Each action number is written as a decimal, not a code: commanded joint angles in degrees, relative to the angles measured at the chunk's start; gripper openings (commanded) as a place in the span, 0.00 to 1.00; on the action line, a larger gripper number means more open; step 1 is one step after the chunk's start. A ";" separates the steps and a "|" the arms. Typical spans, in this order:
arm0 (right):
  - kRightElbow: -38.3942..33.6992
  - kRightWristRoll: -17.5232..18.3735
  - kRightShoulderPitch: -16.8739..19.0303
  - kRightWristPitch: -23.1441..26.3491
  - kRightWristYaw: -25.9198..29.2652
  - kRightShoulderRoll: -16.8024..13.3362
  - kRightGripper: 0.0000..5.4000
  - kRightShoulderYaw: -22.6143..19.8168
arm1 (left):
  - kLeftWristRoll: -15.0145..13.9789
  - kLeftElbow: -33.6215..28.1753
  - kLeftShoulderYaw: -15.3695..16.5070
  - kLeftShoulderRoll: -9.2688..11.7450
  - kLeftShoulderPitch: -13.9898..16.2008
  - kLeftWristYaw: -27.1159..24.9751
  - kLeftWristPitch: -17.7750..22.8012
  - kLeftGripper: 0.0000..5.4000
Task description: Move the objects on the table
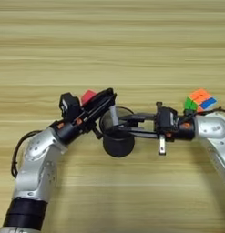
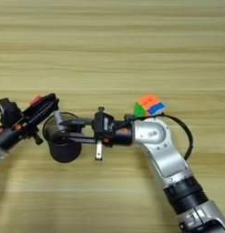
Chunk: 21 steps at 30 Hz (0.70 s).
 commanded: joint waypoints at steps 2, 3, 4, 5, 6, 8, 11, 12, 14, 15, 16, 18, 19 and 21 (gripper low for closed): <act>-3.34 3.50 -2.03 2.80 -1.12 0.21 0.14 -2.66 | -1.00 -5.37 -0.41 0.54 0.64 0.61 1.00 0.12; -3.75 4.10 -2.11 3.22 -1.28 0.24 0.14 -3.04 | -0.95 -6.04 -0.41 0.63 0.72 0.79 1.00 0.12; -4.05 4.49 -2.19 3.45 -1.41 0.26 0.14 -3.39 | -1.18 -6.81 -0.30 0.68 0.78 0.96 1.13 0.12; -4.26 4.87 -2.26 3.74 -1.48 0.25 0.14 -3.68 | -1.56 -7.57 -0.12 0.71 0.82 1.06 1.25 0.12; -4.54 5.27 -2.30 3.99 -1.52 0.17 0.14 -4.01 | -2.31 -8.52 0.24 0.72 0.82 1.09 1.42 0.12; -5.33 6.24 -2.28 4.55 -1.52 -0.01 0.14 -4.73 | -3.73 -9.90 1.08 0.74 0.68 1.30 1.80 0.11; -7.43 9.09 -2.41 5.87 -1.45 -0.27 0.14 -6.56 | -5.75 -10.32 2.29 1.02 0.33 0.96 2.14 0.11; -8.25 10.22 -2.56 6.45 -1.48 -0.37 0.14 -7.35 | -5.70 -10.00 2.65 1.08 0.12 1.10 1.91 0.11; -9.87 12.33 -2.77 7.61 -1.47 -0.76 0.14 -8.74 | -5.69 -9.52 3.12 1.10 -0.19 1.29 1.41 0.11; -10.40 12.98 -2.85 8.12 -1.47 -0.97 0.14 -9.30 | -6.09 -9.79 3.43 1.09 -0.22 1.19 1.23 0.11; -10.85 13.63 -2.91 8.57 -1.43 -1.22 0.14 -9.91 | -6.85 -10.40 3.87 1.04 -0.24 1.07 1.21 0.11; -11.38 14.61 -3.05 9.26 -1.33 -1.66 0.14 -11.10 | -8.65 -11.61 4.86 0.90 -0.38 0.89 1.40 0.11; -11.55 15.10 -3.12 9.49 -1.30 -1.87 0.14 -11.74 | -9.60 -11.95 5.39 0.92 -0.52 0.80 1.61 0.11; -11.85 15.99 -3.20 9.96 -1.26 -2.13 0.14 -12.89 | -10.84 -12.16 6.15 1.12 -0.79 0.76 1.96 0.11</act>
